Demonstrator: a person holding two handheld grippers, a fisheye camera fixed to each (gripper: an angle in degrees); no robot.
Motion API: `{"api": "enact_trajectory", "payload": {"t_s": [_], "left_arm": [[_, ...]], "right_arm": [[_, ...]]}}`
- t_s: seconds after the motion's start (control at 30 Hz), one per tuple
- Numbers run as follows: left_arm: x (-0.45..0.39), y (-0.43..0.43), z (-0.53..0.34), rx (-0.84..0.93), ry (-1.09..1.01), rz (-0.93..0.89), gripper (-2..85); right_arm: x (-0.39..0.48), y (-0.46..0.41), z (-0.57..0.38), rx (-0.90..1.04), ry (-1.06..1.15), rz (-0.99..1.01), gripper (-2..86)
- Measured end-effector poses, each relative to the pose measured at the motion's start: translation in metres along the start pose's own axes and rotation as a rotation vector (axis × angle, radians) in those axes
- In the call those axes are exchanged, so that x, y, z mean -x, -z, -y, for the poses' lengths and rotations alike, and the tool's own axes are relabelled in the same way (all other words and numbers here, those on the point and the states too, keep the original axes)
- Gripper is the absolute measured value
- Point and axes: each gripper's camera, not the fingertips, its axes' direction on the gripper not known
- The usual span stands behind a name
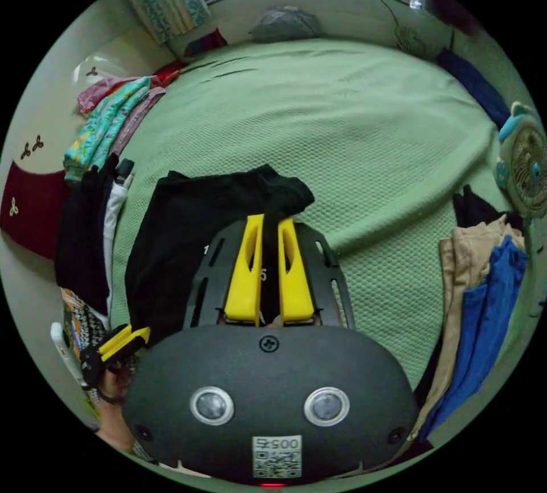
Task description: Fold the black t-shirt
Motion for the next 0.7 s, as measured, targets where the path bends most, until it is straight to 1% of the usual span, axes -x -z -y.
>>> {"api": "enact_trajectory", "payload": {"t_s": [0.13,0.27,0.4,0.7], "left_arm": [[0.003,0.045,-0.012,-0.072,-0.022,-0.03,4.8],[0.005,0.097,-0.026,-0.112,-0.061,0.002,4.7],[0.019,0.154,-0.045,-0.177,-0.059,-0.018,4.7],[0.059,0.283,-0.077,-0.347,-0.05,0.042,4.7]], "right_arm": [[0.049,0.044,-0.006,-0.084,0.118,-0.065,0.1],[0.092,0.076,-0.009,-0.11,0.181,-0.054,0.1],[0.143,0.108,-0.017,-0.171,0.238,-0.082,-0.1],[0.255,0.179,-0.026,-0.324,0.363,0.0,-0.1]]}}
